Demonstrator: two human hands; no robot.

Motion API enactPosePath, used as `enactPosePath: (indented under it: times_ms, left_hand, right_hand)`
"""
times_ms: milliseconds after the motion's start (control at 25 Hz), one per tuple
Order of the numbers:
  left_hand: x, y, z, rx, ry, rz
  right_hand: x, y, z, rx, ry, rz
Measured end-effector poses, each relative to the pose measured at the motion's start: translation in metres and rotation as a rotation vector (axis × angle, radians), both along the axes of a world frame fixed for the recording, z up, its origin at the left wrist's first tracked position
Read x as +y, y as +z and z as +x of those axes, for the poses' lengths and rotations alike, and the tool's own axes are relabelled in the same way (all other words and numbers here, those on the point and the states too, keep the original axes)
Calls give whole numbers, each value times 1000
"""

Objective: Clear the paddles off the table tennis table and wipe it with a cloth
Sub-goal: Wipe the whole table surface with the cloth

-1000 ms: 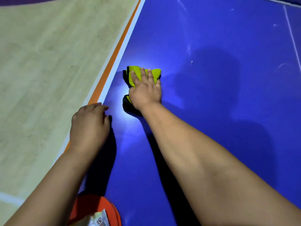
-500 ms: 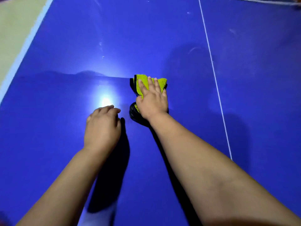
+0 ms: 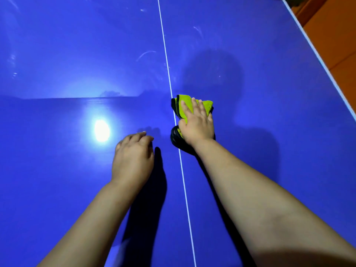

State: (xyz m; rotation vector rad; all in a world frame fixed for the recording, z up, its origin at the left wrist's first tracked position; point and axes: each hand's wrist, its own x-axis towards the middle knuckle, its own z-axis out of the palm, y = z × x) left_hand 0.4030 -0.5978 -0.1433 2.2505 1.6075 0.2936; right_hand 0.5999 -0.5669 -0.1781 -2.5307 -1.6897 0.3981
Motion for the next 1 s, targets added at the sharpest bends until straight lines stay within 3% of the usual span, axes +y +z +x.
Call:
enactPosePath:
  times_ms: [280, 640, 1000]
  left_hand:
    - [-45, 15, -5, 23, 32, -9]
    - [-174, 25, -31, 78, 165, -20]
    - [-219, 18, 20, 149, 247, 13]
  right_hand:
    - [-61, 5, 0, 3, -35, -79]
    - [-193, 11, -81, 22, 288, -67]
    - [-185, 14, -46, 84, 488, -83]
